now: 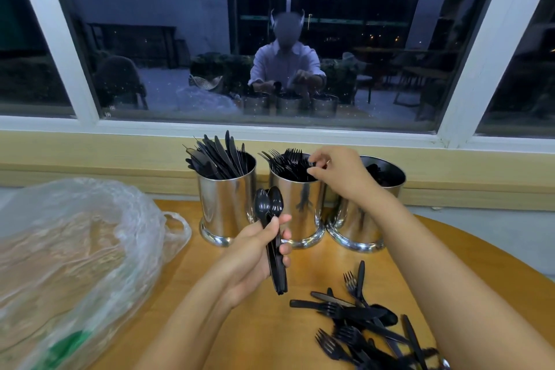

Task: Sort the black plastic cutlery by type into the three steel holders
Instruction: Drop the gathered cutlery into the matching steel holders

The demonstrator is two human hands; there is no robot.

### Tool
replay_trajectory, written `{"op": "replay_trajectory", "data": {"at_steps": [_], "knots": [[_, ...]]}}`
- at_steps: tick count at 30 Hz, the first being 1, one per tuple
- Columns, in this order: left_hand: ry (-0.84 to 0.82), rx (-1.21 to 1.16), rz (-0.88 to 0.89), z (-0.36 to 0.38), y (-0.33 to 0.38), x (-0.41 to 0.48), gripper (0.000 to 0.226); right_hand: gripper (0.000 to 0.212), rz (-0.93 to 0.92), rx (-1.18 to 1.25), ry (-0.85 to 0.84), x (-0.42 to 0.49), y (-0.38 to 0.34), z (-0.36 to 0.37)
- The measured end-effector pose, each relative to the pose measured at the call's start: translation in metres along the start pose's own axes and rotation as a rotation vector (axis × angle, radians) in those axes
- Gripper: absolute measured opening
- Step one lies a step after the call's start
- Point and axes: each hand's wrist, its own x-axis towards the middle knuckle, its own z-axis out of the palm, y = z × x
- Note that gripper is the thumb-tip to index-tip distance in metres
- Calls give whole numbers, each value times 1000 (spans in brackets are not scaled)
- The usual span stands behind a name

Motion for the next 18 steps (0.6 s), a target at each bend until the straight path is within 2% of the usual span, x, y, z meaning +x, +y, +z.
{"op": "replay_trajectory", "data": {"at_steps": [2,5,7,10,12,18], "knots": [[-10,12,6,5,-4,-7,33,18,-32,145,-31,-24,-7,5],[-38,58,9,12,-8,-19,35,14,-22,425,-263,-55,-17,13],[-74,67,-2,15,-9,-27,38,11,15,512,-362,-68,-18,17],[-139,103,-18,18,-11,-39,41,9,19,609,-420,-79,-16,17],[-175,120,-33,18,-11,-45,42,10,-22,626,-428,-86,-15,17],[-184,220,-70,18,-10,-55,50,7,-142,613,-219,-101,-17,18]]}}
